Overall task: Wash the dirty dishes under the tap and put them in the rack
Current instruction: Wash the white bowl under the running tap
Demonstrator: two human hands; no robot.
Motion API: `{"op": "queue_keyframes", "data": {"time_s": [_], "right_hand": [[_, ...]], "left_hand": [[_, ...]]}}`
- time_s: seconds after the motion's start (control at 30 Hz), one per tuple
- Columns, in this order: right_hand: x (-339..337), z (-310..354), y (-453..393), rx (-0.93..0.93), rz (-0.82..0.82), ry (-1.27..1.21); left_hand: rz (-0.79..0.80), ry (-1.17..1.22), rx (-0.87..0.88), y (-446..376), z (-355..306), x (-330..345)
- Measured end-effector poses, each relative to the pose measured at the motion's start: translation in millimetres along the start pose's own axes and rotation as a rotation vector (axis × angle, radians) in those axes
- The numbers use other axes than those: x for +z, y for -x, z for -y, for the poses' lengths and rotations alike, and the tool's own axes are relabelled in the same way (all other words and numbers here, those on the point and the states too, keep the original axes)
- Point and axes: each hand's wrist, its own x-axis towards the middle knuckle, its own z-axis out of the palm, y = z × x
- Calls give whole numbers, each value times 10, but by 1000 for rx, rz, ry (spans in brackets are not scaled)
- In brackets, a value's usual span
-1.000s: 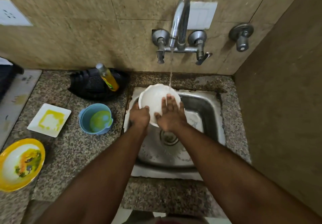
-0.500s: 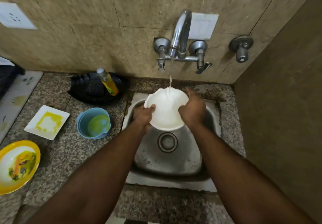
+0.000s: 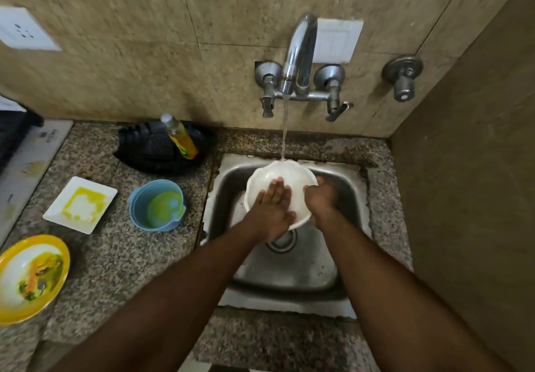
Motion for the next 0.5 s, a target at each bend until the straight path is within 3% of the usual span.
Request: {"op": "queue_keyframes", "data": {"time_s": [0.17, 0.3, 0.4, 0.5], "right_hand": [[77, -75, 96, -96, -26, 181], [141, -73, 148, -83, -139, 139], [98, 11, 167, -48, -209, 99], [57, 70, 155, -3, -252, 18]], "left_hand": [[-37, -50, -44, -25, 156, -71], [-88, -16, -247, 2, 91, 17], [48, 156, -395, 22, -100, 40], [164, 216, -389, 10, -157, -23]]}}
